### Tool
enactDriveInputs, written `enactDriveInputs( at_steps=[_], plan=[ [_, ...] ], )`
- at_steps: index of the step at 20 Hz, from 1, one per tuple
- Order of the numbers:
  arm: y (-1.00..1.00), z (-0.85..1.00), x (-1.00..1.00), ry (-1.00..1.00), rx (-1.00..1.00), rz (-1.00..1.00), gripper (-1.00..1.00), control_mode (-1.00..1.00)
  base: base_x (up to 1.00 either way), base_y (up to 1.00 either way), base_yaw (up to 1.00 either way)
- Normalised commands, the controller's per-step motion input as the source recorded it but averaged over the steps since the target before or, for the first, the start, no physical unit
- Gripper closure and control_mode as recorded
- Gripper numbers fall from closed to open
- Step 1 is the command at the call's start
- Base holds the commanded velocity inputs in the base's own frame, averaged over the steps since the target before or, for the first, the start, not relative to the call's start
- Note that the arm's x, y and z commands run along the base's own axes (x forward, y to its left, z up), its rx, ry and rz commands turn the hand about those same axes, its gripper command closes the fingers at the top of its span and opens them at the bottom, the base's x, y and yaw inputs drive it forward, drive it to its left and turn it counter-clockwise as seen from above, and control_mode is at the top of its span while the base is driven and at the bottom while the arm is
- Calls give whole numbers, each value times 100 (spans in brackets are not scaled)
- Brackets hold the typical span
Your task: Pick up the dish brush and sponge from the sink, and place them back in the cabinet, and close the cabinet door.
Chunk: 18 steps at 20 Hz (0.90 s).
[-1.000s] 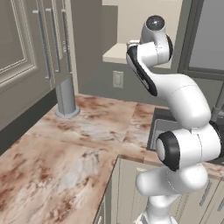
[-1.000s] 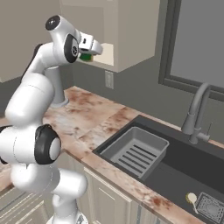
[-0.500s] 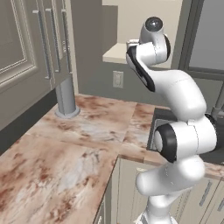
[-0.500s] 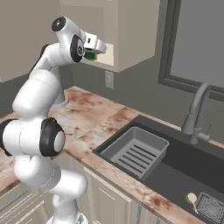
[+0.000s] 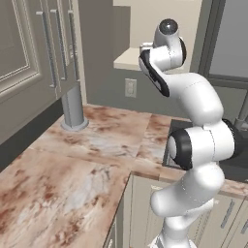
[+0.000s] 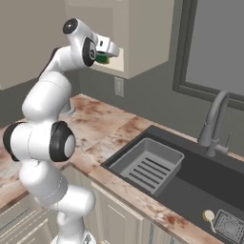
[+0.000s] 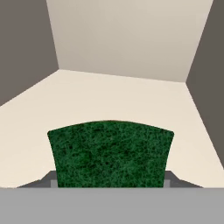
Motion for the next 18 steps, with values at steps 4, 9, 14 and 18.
enactDriveInputs(
  at_steps=[4, 9, 14, 18],
  plan=[
    [-5, 0, 26, 0, 0, 0, 100, -100, 0, 0, 0],
    [0, 0, 21, 0, -1, 0, 100, -100, 0, 0, 0],
    [0, 0, 19, 0, 0, 0, 100, -100, 0, 0, 0],
    [0, 0, 19, 0, 0, 0, 100, -100, 0, 0, 0]
  ],
)
